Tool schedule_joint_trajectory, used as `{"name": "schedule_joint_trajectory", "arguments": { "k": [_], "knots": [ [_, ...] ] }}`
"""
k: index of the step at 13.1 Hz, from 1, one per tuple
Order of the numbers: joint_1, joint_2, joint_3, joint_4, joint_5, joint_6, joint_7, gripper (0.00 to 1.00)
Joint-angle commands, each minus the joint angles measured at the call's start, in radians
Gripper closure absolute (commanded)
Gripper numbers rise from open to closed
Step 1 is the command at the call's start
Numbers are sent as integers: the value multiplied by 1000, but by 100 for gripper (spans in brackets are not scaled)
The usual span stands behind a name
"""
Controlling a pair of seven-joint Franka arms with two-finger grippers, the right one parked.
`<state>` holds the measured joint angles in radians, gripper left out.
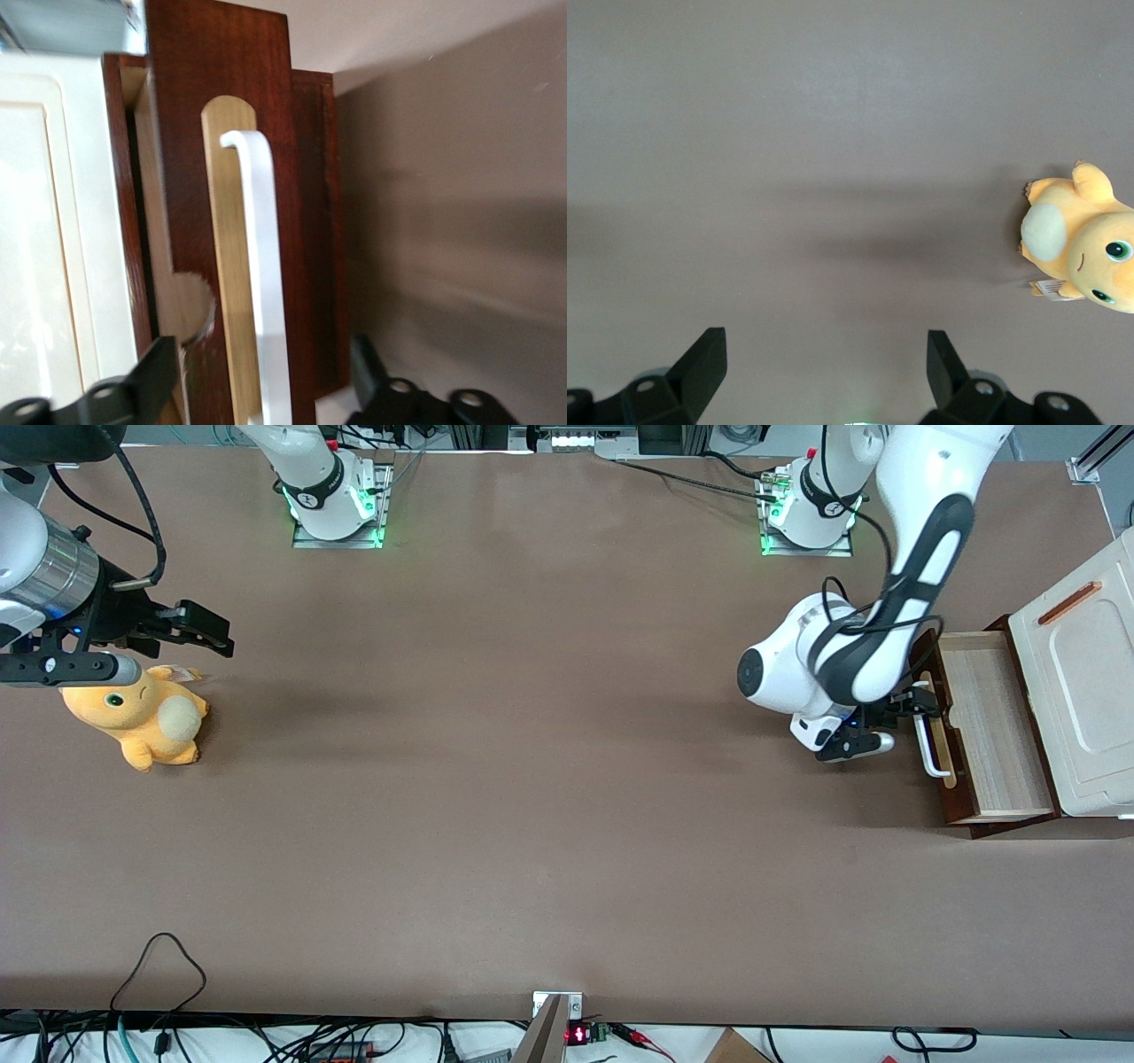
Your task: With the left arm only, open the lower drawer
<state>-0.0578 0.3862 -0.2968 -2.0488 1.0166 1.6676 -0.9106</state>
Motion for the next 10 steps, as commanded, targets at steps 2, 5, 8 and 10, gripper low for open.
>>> {"name": "schedule_joint_trajectory", "arguments": {
  "k": [2, 5, 8, 10],
  "knots": [
    [-2, -98, -12, 137, -226, -2, 232, 0],
    [21, -171, 1, 232, -392, 4, 395, 0],
    [58, -248, 85, 376, -741, 14, 611, 0],
    [58, -294, 180, 415, -916, 15, 776, 0]
  ]
}}
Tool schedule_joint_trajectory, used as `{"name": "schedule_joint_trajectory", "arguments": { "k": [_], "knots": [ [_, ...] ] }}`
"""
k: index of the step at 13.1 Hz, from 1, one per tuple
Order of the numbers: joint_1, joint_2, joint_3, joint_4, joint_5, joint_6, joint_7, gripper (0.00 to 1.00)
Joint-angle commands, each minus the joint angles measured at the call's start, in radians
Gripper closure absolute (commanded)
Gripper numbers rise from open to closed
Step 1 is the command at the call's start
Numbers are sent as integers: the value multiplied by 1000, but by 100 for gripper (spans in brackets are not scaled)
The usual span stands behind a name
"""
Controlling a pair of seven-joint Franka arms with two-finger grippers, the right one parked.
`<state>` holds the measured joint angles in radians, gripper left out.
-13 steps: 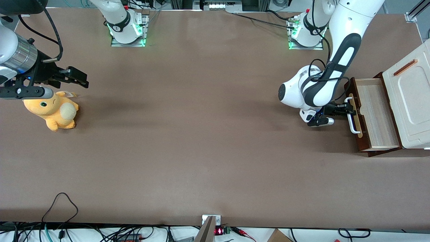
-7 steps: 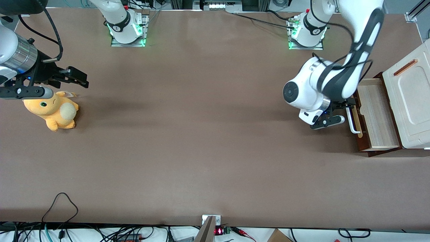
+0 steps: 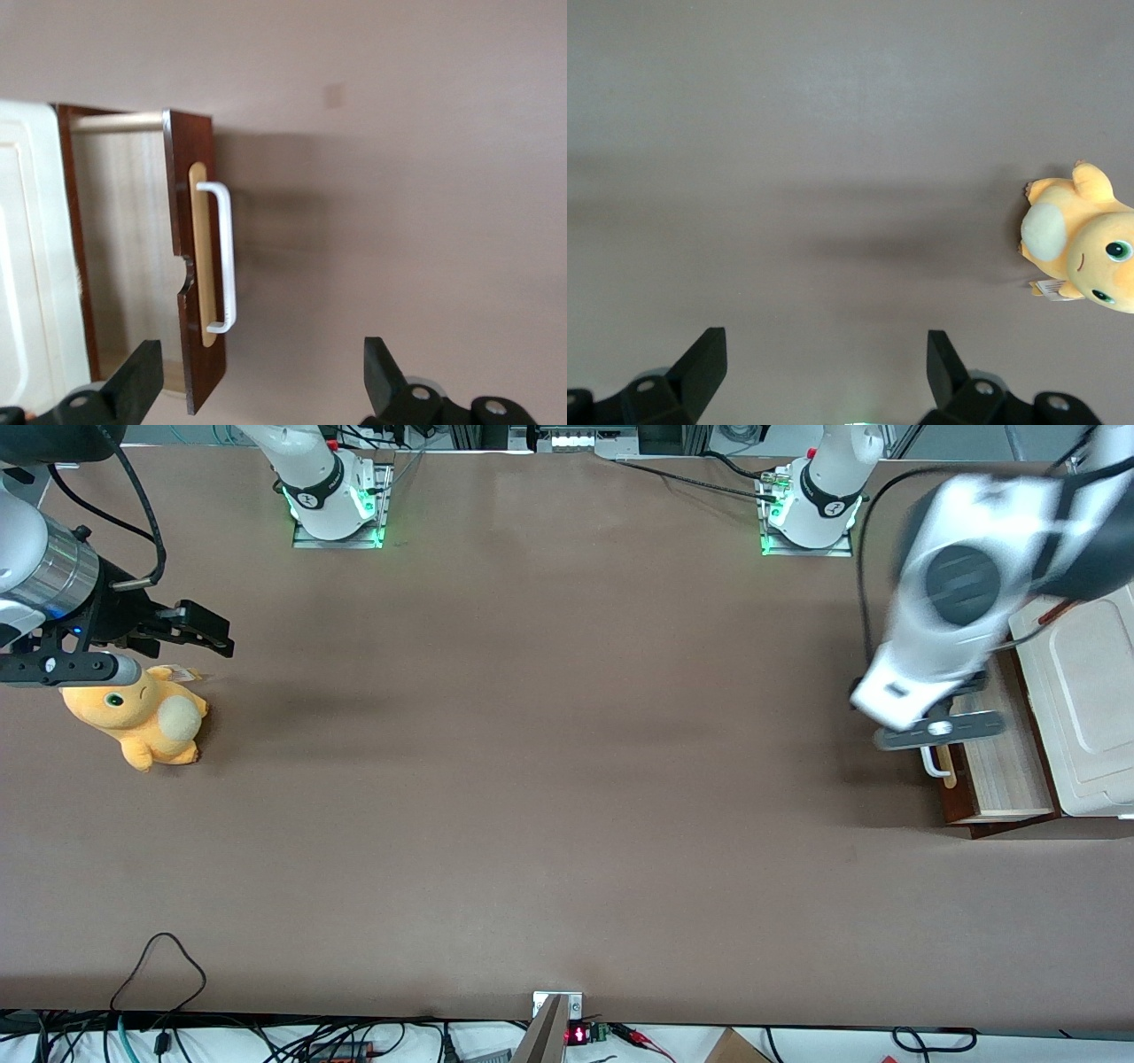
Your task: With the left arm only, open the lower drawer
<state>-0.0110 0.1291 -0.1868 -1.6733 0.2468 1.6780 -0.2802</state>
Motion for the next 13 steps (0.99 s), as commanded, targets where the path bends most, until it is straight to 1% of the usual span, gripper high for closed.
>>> {"name": "schedule_joint_trajectory", "arguments": {
  "k": [1, 2, 3, 5, 8, 13],
  "knots": [
    [11, -61, 107, 40, -226, 3, 186, 0],
    [16, -80, 134, 38, -262, 3, 209, 0],
    [20, -94, 138, 32, -267, 2, 231, 0],
    [29, -118, 138, 20, -267, 2, 250, 0],
    [31, -141, 139, -41, -255, 25, 250, 0],
    [34, -144, 139, -39, -247, 13, 248, 0]
  ]
}}
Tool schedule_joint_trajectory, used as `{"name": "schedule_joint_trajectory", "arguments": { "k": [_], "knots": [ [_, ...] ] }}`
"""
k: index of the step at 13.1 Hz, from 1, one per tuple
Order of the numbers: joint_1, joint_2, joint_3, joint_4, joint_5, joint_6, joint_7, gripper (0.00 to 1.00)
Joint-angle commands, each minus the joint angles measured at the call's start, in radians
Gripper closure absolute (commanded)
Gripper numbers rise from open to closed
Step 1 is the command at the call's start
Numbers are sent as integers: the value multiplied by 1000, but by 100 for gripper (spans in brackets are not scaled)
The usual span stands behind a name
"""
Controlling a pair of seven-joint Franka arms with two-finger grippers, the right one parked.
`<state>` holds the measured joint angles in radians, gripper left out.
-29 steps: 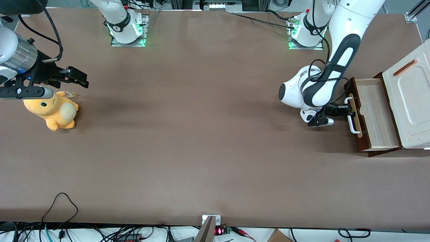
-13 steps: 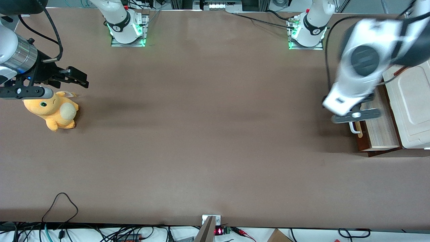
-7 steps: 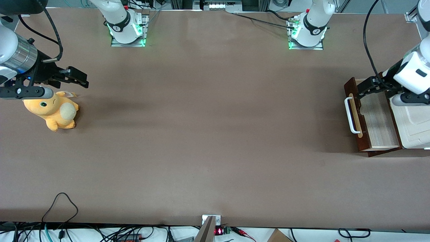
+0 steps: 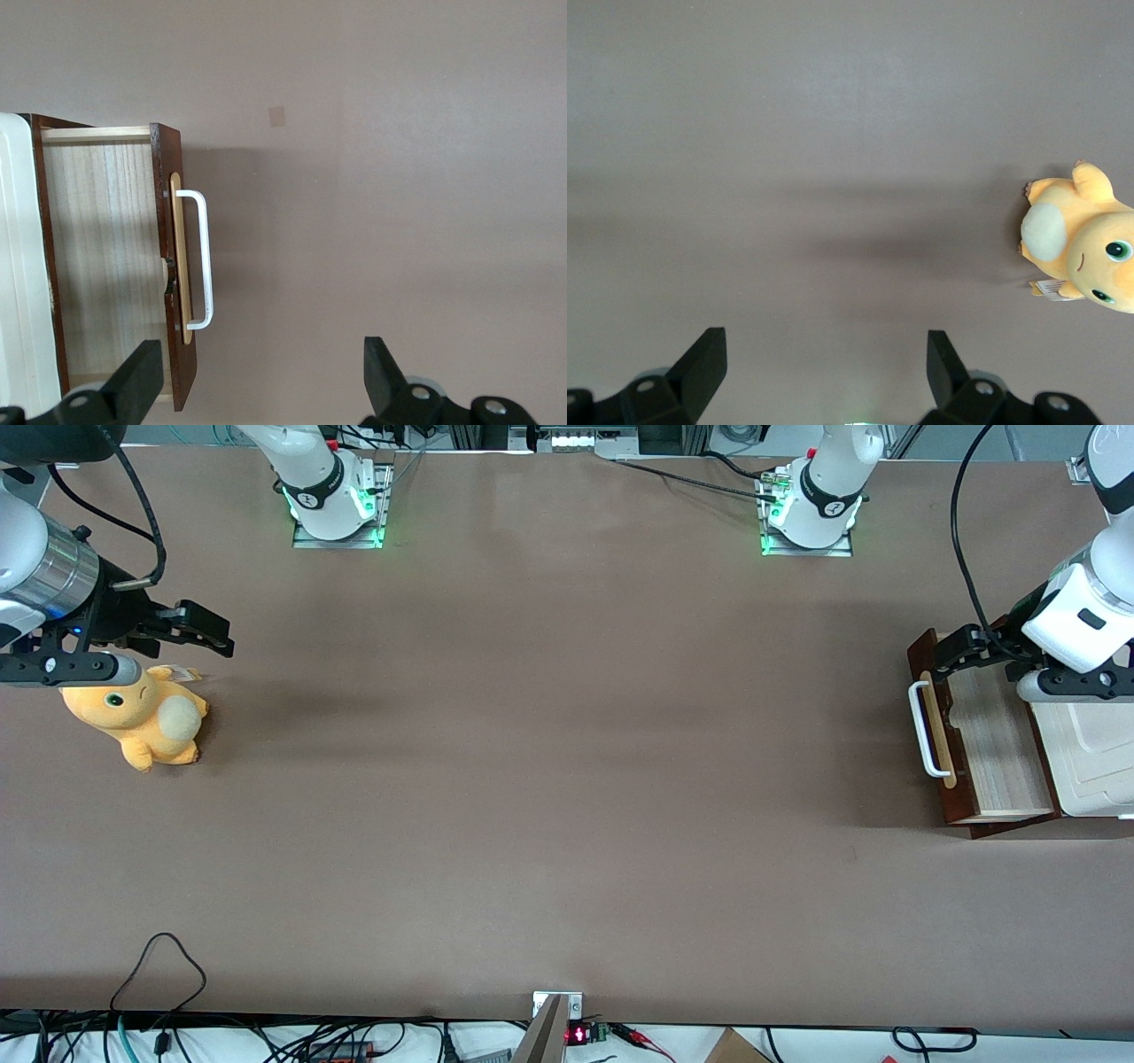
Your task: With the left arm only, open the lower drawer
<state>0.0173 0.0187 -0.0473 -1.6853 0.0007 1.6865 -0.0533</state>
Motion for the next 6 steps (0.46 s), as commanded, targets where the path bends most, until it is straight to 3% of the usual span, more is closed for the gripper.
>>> {"name": "schedule_joint_trajectory", "arguments": {
  "k": [1, 6],
  "knots": [
    [7, -34, 0, -25, -1, 4, 24, 0],
    [7, -34, -2, -17, -1, 5, 23, 0]
  ]
}}
